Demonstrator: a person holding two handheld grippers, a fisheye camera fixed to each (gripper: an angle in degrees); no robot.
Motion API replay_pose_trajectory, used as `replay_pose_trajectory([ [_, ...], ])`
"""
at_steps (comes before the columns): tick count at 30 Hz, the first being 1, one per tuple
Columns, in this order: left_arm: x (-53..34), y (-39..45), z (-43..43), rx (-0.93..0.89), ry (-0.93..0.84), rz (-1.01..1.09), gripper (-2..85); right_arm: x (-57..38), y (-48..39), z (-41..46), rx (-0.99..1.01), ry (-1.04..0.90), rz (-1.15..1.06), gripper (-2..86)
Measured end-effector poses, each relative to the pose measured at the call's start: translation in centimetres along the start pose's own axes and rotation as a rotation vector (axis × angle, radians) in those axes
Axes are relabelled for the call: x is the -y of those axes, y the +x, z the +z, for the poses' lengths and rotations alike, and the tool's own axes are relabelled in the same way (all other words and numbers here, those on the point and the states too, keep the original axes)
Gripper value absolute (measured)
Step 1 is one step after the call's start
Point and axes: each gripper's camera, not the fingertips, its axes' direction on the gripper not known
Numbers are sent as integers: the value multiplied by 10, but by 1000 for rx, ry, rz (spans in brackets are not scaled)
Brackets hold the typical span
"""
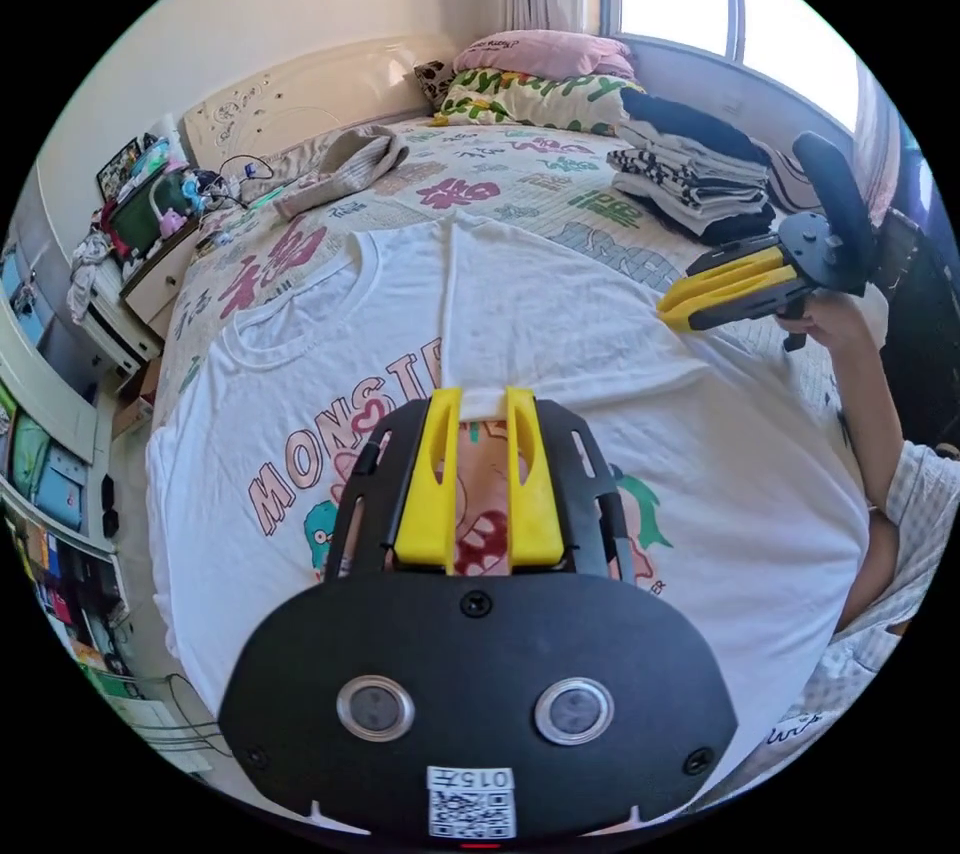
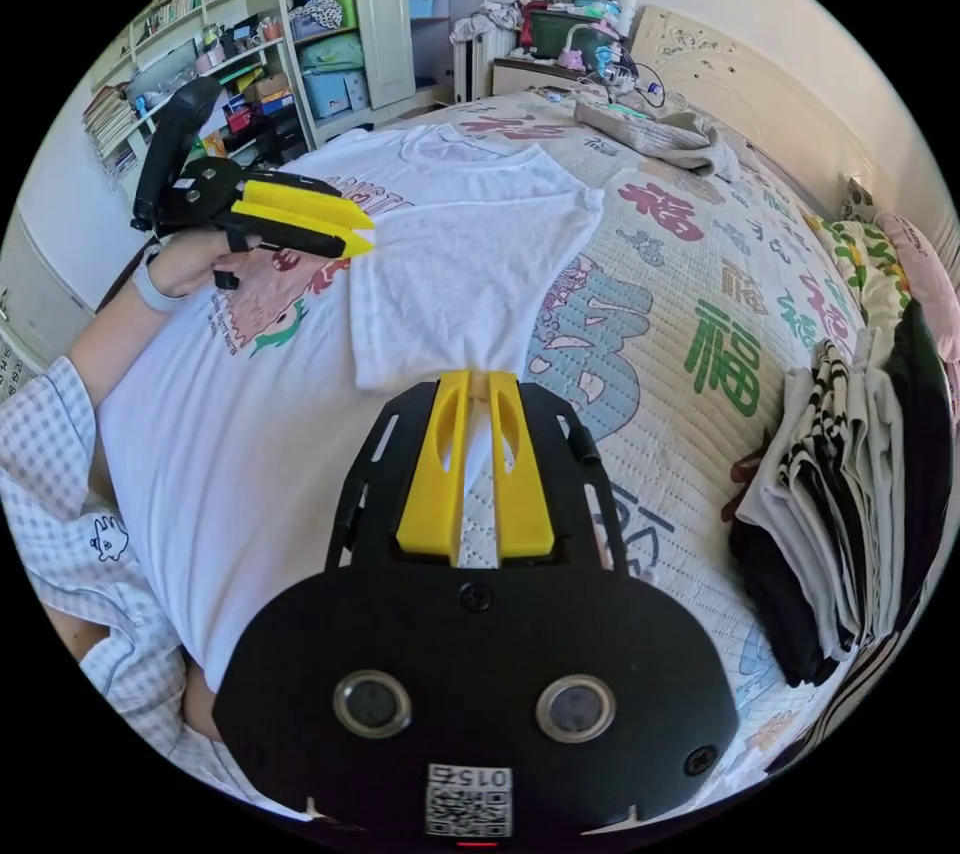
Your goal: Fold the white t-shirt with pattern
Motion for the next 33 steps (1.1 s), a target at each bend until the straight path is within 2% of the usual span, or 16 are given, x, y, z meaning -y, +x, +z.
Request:
replay_pose_trajectory([
  [7, -17, 111, 11, 474, -7, 304, 26, 18, -6, 19, 22, 12, 15, 44],
  [10, -25, 134, 16, 569, -6, 372, 22, 26, -8, 28, 46, 16, 29, 43],
  [20, -38, 140, -8, 614, 75, 381, 67, 62, -28, 58, 41, 0, 38, 41],
  [24, -43, 127, -39, 600, 155, 331, 71, 84, -29, 62, 124, -36, 115, 29],
  [28, -47, 102, -66, 604, 209, 266, 73, 107, -32, 44, 173, 96, 221, 11],
  [33, -57, 59, -92, 663, 247, 179, 76, 165, -69, 34, 112, 213, 225, 7],
])
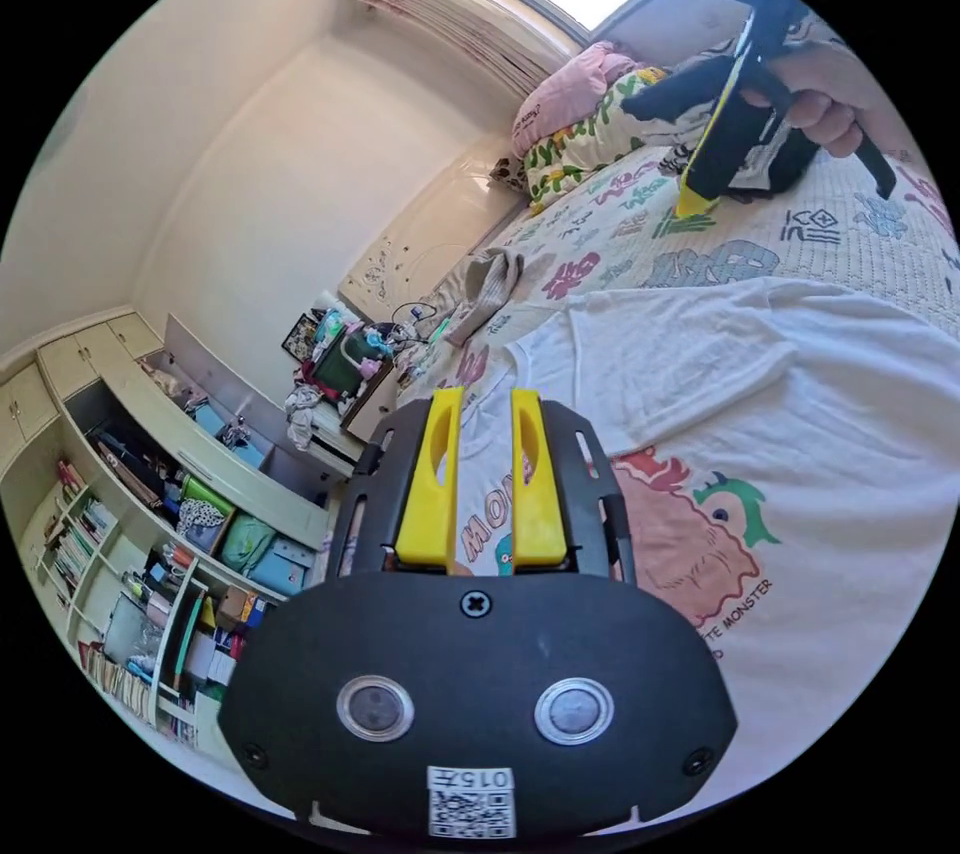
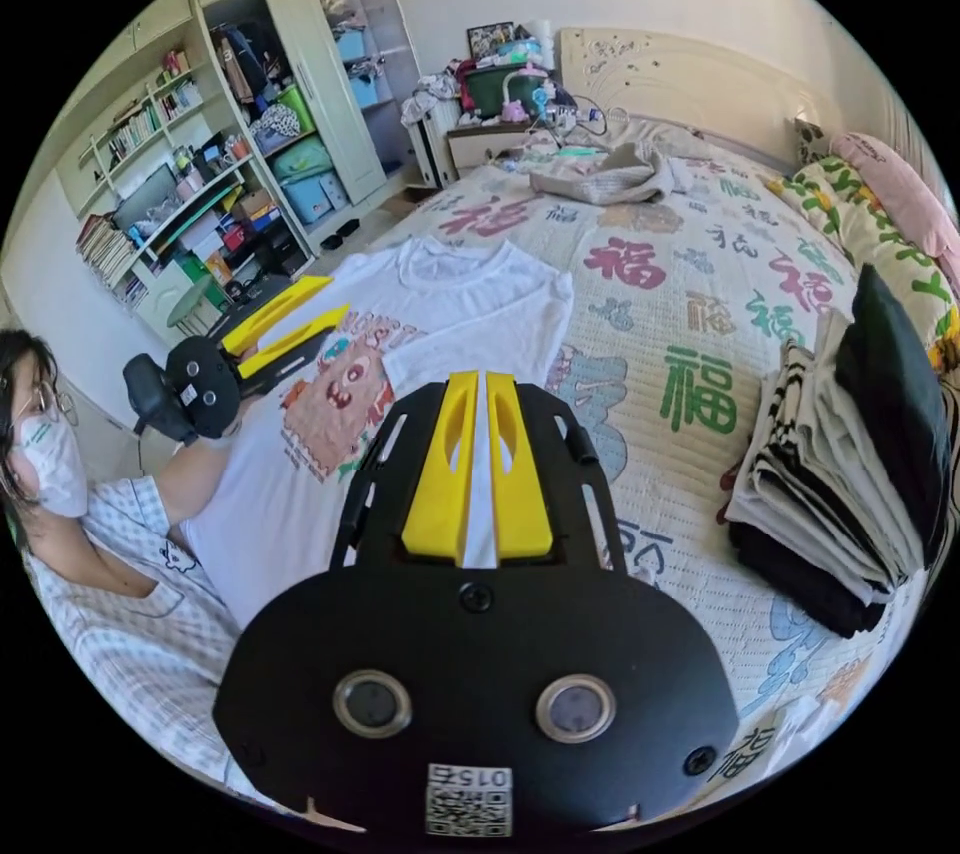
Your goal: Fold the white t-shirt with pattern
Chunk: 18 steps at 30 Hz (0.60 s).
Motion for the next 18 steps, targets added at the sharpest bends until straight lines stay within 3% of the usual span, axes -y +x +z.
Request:
replay_pose_trajectory([
  [6, -28, -97, 17, 14, -47, -179, 85, 77, -107, 70, -13, -74, -200, 10],
  [11, -70, -225, 45, -117, -117, -312, 90, 137, -187, 151, 21, -149, -317, 19],
  [18, -266, -380, 109, -331, -296, -672, 111, 210, -312, 293, 73, -272, -467, 38],
])
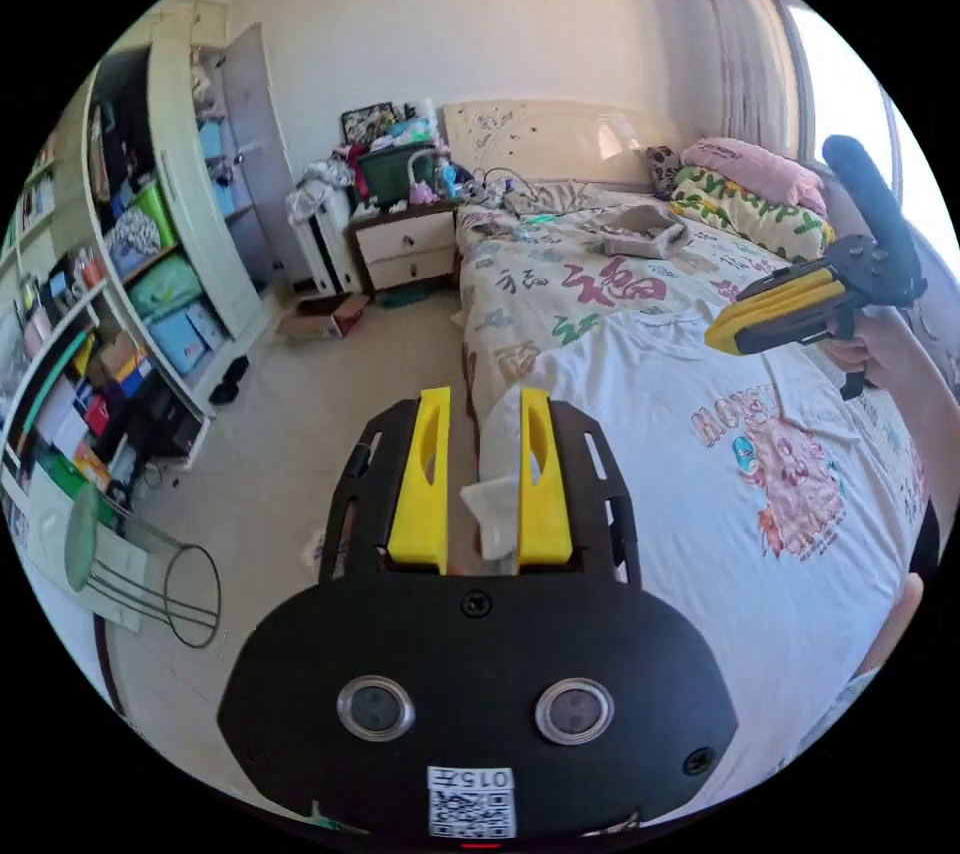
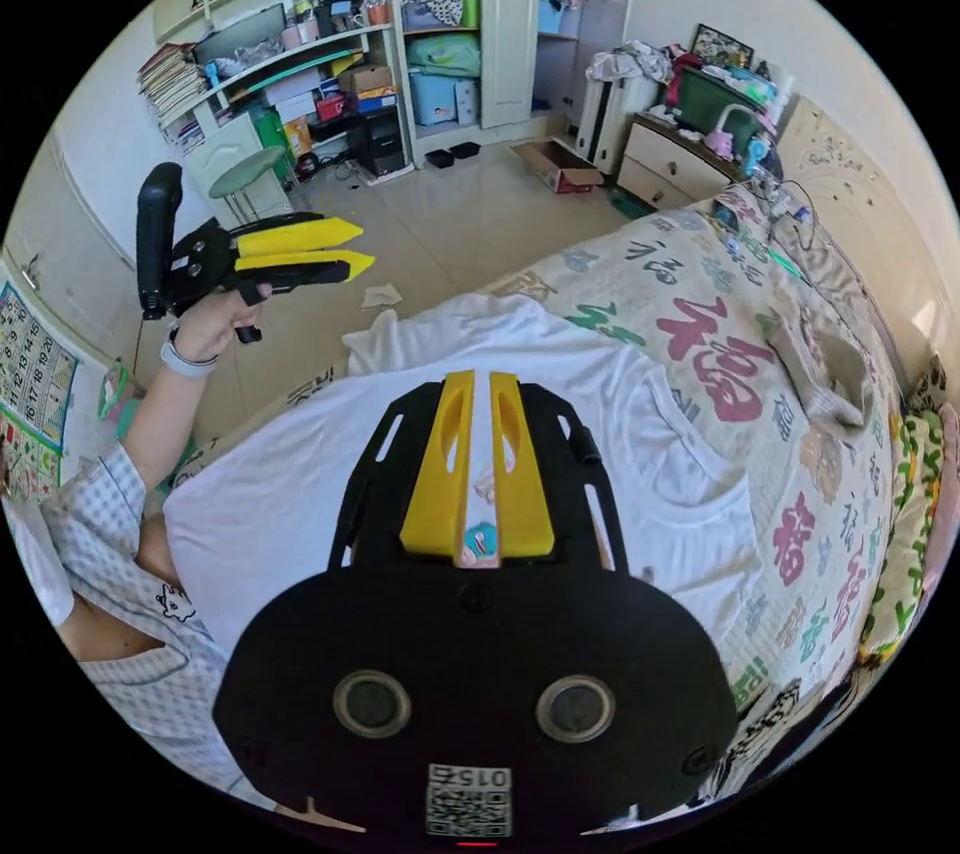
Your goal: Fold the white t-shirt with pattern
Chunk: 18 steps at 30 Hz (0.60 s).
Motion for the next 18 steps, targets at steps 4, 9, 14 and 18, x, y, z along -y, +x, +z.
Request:
replay_pose_trajectory([
  [4, -54, -78, 30, -232, -38, -153, 132, 92, -41, 83, -96, -99, -71, 62],
  [9, -72, -120, 49, -466, 6, -253, 129, 179, -67, 172, -106, -211, -52, 73],
  [14, -67, -130, 56, -514, 19, -224, 84, 227, -96, 261, -240, -483, -104, 81],
  [18, -66, -152, 53, -573, 38, -252, 11, 246, -116, 300, -400, -551, -191, 1],
])
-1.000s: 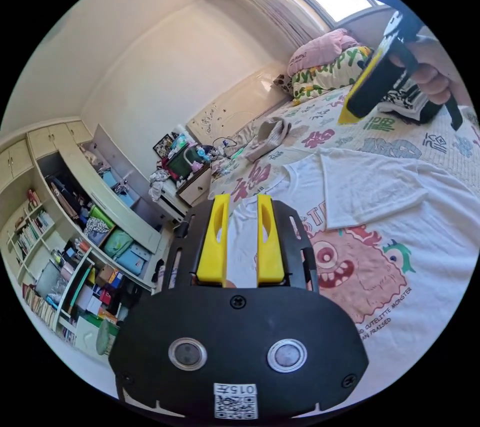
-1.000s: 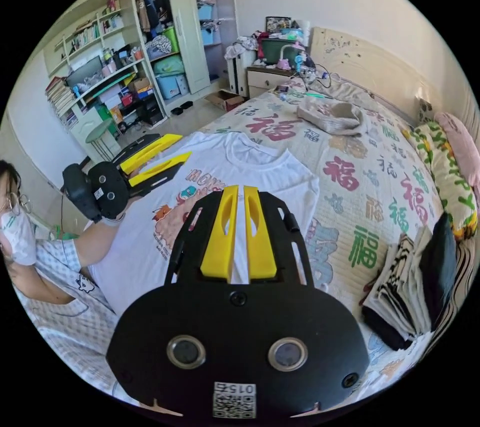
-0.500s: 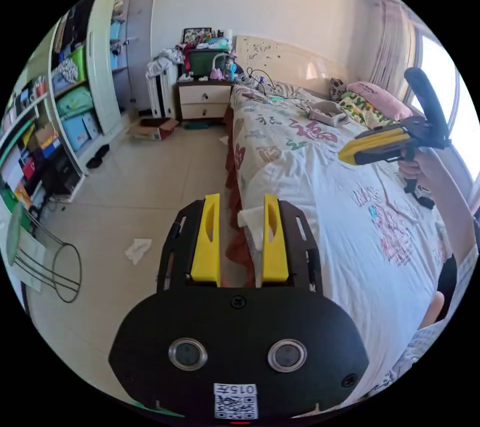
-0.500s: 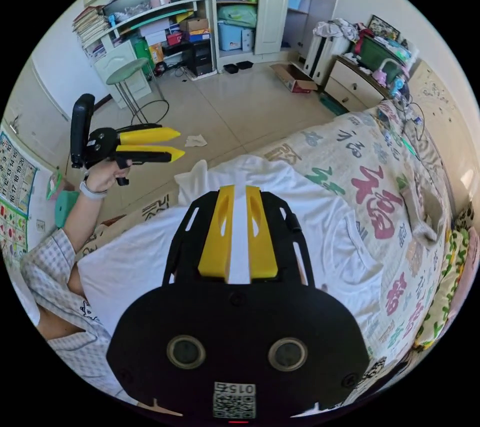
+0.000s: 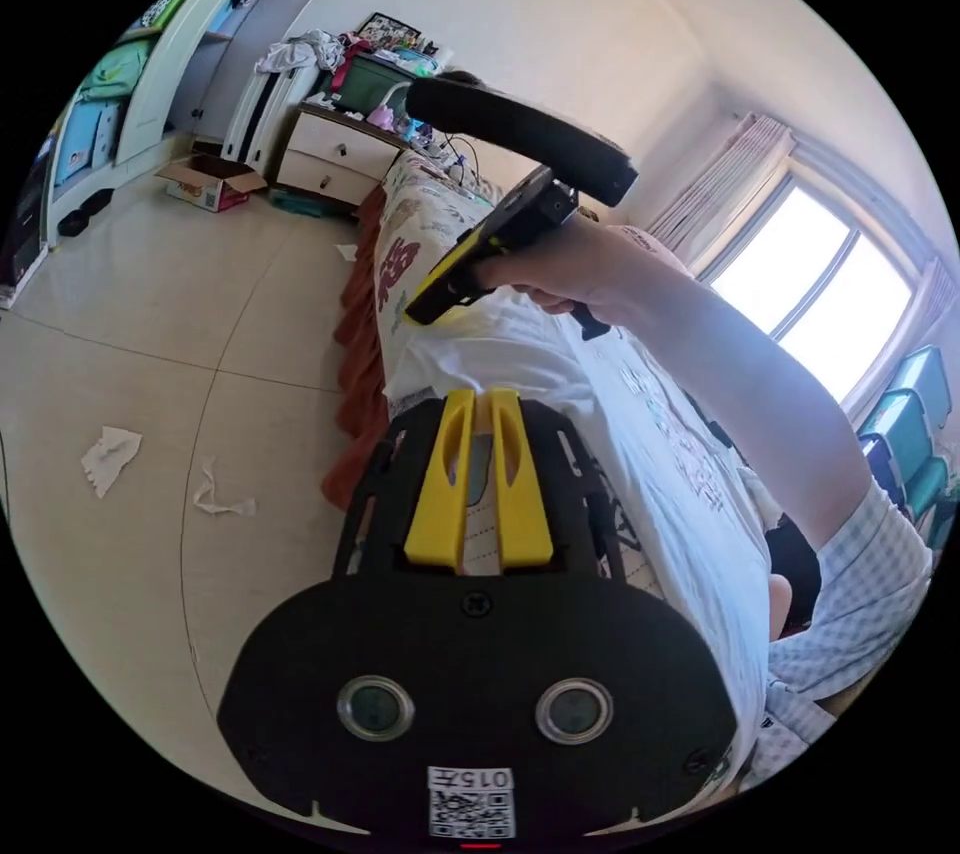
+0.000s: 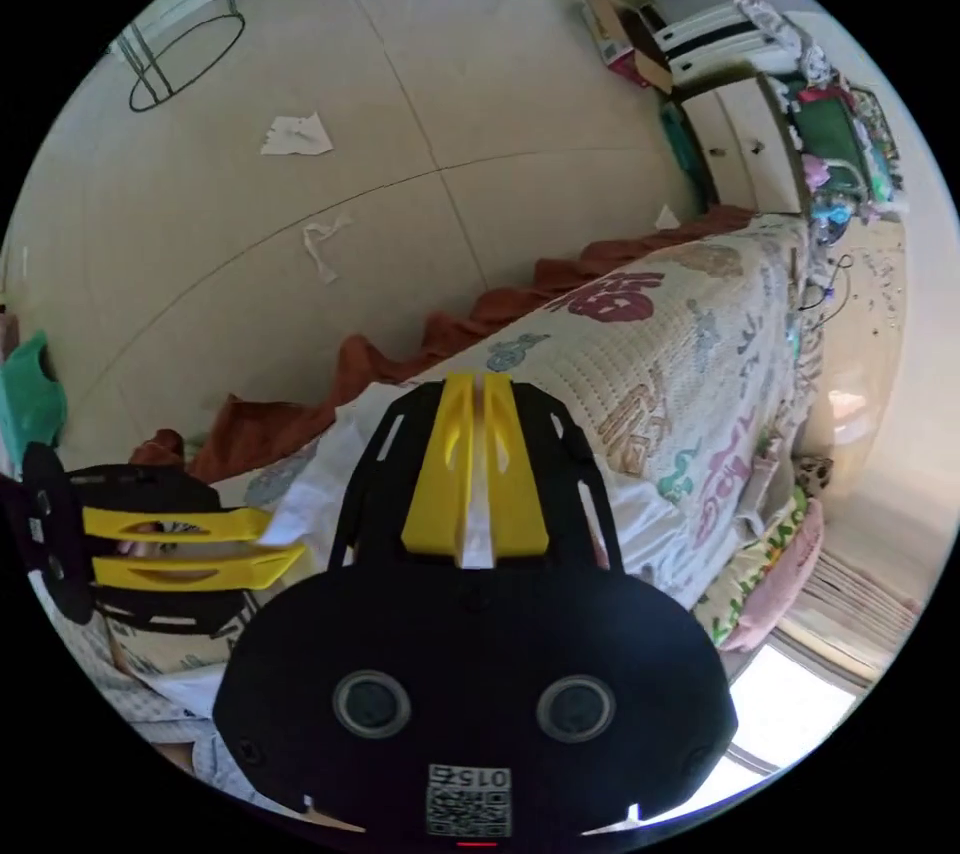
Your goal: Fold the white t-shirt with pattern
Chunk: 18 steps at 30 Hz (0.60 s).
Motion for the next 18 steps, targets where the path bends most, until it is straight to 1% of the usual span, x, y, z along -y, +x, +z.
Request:
replay_pose_trajectory([
  [3, 2, -9, -13, -19, 31, -16, -3, 12, 1, -2, 26, 50, 30, -8],
  [5, 4, -10, -25, -15, 58, -12, -6, 11, 9, -11, 47, 130, 75, -9],
  [7, 6, -5, -40, 1, 88, 18, -8, -2, 26, -27, 96, 259, 140, -9],
  [9, 8, 4, -49, 27, 96, 57, -8, -14, 38, -34, 144, 320, 160, -8],
  [11, 10, 16, -54, 72, 100, 101, -8, -21, 45, -35, 182, 336, 159, -6],
  [13, 13, 28, -61, 88, 135, 133, -8, -21, 37, -36, 352, 351, 57, 3],
  [14, 14, 30, -63, 76, 146, 146, -8, -20, 34, -37, 382, 359, 38, 14],
  [16, 15, 47, -71, -27, 161, 233, -8, -5, 21, -40, 452, 345, -17, 54],
  [17, 15, 56, -71, -53, 145, 274, -8, 2, 17, -40, 461, 320, -31, 63],
  [18, 11, 76, -68, -72, 97, 361, -8, 15, 6, -40, 456, 267, -66, 74],
])
